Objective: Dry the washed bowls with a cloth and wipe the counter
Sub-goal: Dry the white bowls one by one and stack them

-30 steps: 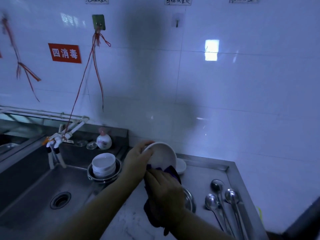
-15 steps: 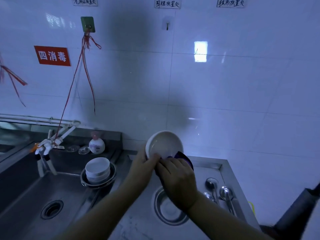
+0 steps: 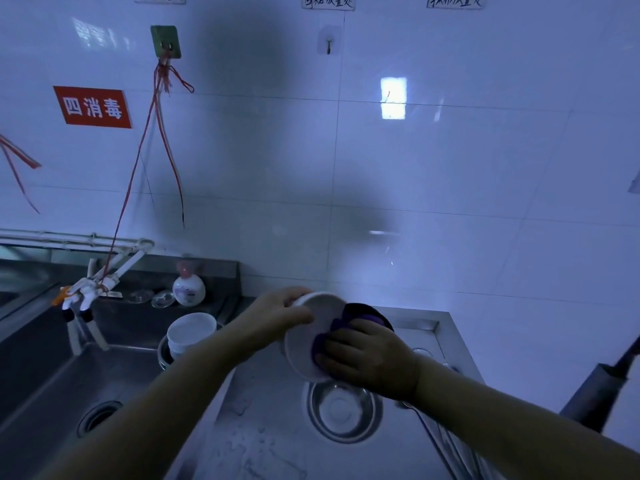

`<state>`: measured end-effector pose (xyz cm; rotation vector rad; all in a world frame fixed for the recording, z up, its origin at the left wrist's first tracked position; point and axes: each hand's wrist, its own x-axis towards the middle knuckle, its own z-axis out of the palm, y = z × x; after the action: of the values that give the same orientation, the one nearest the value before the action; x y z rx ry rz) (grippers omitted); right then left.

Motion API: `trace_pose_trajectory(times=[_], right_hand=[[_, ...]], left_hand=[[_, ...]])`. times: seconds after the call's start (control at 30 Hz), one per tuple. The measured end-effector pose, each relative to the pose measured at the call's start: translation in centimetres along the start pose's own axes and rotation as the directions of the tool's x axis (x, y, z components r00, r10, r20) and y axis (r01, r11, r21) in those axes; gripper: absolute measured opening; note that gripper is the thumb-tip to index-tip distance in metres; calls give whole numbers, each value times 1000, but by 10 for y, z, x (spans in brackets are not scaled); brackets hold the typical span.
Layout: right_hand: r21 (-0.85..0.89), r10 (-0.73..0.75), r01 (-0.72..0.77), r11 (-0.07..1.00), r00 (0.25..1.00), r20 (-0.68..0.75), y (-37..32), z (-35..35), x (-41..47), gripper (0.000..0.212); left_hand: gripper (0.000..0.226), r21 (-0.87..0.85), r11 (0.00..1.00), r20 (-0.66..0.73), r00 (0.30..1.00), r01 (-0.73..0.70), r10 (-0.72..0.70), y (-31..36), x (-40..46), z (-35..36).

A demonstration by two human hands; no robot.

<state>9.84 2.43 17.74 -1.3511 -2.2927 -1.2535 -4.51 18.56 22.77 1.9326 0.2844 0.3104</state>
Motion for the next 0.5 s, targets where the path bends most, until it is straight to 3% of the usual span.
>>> trace_pose_trajectory(times=[0.1, 0.2, 0.27, 0.37, 0.5], right_hand=[[-49, 235, -240, 969, 967, -101, -3, 2, 13, 12], [-5, 459, -468, 883, 868, -191, -24, 12, 33, 12], [60, 539, -539, 840, 819, -194, -40, 18, 40, 15], [103, 506, -495, 863, 841, -193, -47, 23, 33, 15], [49, 234, -229, 972, 962, -140, -25, 19, 11, 11]], left_hand=[[40, -206, 976, -225, 974, -66, 18, -5, -1, 15], [34, -172, 954, -455, 879, -248, 146, -14, -1, 46], [27, -165, 943, -525, 836, -288, 163, -17, -2, 52], [20, -136, 956, -452, 875, -260, 173, -20, -3, 41], [27, -36, 982, -292, 942, -185, 167, -19, 1, 23]])
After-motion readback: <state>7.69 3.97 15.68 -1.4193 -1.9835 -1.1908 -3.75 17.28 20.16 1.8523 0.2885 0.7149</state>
